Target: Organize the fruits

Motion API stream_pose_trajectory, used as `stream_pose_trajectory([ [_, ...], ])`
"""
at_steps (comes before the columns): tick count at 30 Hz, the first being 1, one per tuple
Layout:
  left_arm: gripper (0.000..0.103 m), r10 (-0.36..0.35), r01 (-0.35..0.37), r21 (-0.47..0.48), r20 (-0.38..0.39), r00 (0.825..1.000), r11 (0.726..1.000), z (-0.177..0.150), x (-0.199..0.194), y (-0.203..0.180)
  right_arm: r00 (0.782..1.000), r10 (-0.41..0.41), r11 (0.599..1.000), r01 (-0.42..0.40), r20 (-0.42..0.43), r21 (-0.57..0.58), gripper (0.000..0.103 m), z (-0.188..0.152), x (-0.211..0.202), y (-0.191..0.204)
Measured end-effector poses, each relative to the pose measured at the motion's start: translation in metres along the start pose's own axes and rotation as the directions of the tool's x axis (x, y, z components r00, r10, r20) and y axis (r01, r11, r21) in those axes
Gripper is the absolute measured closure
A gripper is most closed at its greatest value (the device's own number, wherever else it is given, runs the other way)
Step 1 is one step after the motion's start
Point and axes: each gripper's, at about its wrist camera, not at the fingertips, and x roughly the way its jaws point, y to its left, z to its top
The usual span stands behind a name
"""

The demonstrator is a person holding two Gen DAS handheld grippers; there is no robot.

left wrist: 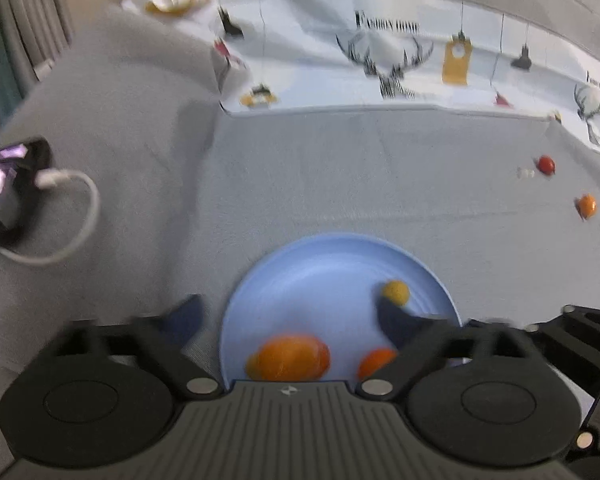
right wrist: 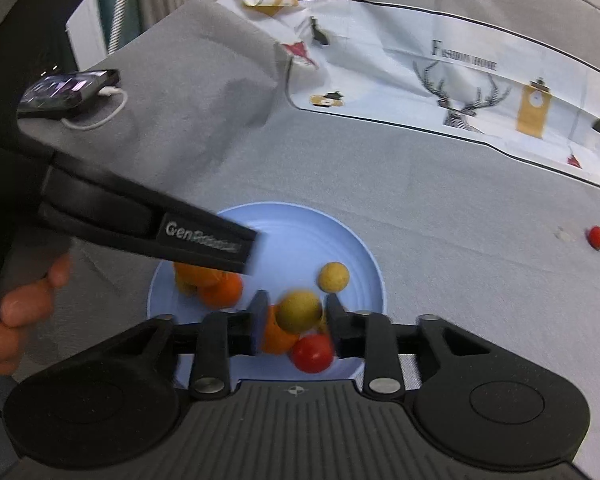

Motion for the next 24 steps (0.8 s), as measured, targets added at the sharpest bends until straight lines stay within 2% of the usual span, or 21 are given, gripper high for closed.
stream_pose_trajectory([
  [2,0.001,-0.008,0.008,0.011,0.026,1.000,1.000,-0.001,-0.010,0.001,1.000,-0.012,1.000,0.012,0.003,-0.010,0.028,-0.001,-0.007,0.000],
  [5,0.001,-0.004,0.004,0.022,0.015,1.000,1.000,-0.011,-0.026,0.003,1.000,-0.023,1.000,0.023,-0.003,-0.004,0.015,-0.006,-0.024,-0.001],
  [8,0.001,-0.009,0.009,0.005,0.008,1.000,1.000,-0.029,-0.051,0.008,0.999,-0.027,0.999,0.028,-0.019,0.022,0.011,-0.018,-0.046,-0.002],
  [13,0.001,-0.011,0.011,-0.039,-0.002,1.000,0.999,-0.056,-0.094,0.016,0.999,-0.040,0.995,0.042,-0.023,0.089,0.009,-0.034,-0.083,-0.001],
  [18,0.001,-0.036,0.039,-0.084,0.036,0.999,0.996,-0.067,-0.135,0.017,0.996,-0.086,0.990,0.082,0.035,0.115,0.007,-0.043,-0.116,0.002],
  [24,0.001,-0.012,0.020,-0.073,0.103,0.995,0.997,-0.074,-0.175,0.005,0.988,-0.109,0.986,0.093,0.109,0.140,0.005,-0.055,-0.154,0.007],
])
